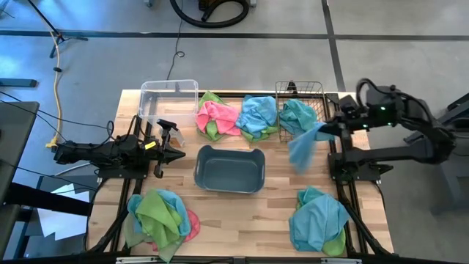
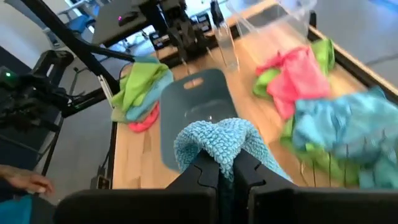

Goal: Sort microfiber towel by color & place in baskets
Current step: Put the blue microfiber cloth into the gold wire basket

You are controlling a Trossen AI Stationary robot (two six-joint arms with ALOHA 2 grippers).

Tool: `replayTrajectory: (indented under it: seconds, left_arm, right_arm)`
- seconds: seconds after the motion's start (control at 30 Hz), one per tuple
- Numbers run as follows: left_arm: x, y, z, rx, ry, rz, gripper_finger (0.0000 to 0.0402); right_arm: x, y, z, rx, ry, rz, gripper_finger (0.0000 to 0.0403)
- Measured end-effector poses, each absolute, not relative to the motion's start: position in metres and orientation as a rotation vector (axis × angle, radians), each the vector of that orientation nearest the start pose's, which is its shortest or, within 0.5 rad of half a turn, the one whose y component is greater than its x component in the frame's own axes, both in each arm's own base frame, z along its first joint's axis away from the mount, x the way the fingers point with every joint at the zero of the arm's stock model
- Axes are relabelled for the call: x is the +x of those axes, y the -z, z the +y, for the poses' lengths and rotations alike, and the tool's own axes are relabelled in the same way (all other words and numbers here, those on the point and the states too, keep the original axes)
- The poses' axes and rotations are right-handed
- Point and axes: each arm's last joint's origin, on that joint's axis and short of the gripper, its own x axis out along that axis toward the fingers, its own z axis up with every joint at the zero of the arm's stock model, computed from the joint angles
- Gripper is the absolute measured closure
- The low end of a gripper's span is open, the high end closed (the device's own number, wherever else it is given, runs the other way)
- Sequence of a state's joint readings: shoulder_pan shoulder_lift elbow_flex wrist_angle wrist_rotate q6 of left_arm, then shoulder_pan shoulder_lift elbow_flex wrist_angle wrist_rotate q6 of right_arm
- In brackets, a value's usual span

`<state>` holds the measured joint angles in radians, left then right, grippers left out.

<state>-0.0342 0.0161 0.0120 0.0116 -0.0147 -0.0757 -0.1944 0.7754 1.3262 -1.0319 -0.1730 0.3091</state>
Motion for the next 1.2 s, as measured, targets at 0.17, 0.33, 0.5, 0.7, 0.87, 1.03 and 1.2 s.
replayTrajectory:
  seconds: [0.17, 0.33, 0.5, 0.7, 0.87, 1.03, 1.2]
  left_arm:
    - [0.098, -0.167, -0.003, -0.076, 0.020, -0.007, 0.0402]
    - [0.098, -0.168, -0.003, -0.076, 0.020, -0.007, 0.0401]
    - [0.098, -0.167, -0.003, -0.076, 0.020, -0.007, 0.0402]
    - [0.098, -0.167, -0.003, -0.076, 0.020, -0.007, 0.0401]
    - [0.098, -0.168, -0.003, -0.076, 0.020, -0.007, 0.0401]
    - [0.098, -0.168, -0.003, -0.076, 0.020, -0.007, 0.0402]
    - [0.098, -0.167, -0.003, -0.076, 0.020, -0.007, 0.0402]
  right_arm:
    - [0.099, -0.414, -0.014, 0.416, 0.111, 0.582, 0.0403]
    - [0.090, -0.405, -0.013, 0.485, 0.149, 0.694, 0.0403]
    - [0.080, -0.400, -0.012, 0.521, 0.230, 0.747, 0.0403]
    - [0.091, -0.360, -0.013, 0.602, 0.214, 0.777, 0.0403]
    - [0.104, -0.304, -0.013, 0.731, 0.257, 0.860, 0.0403]
    - [0.119, -0.263, -0.010, 0.822, 0.338, 0.948, 0.0403]
    - [0.137, -0.240, -0.006, 0.876, 0.527, 0.987, 0.0403]
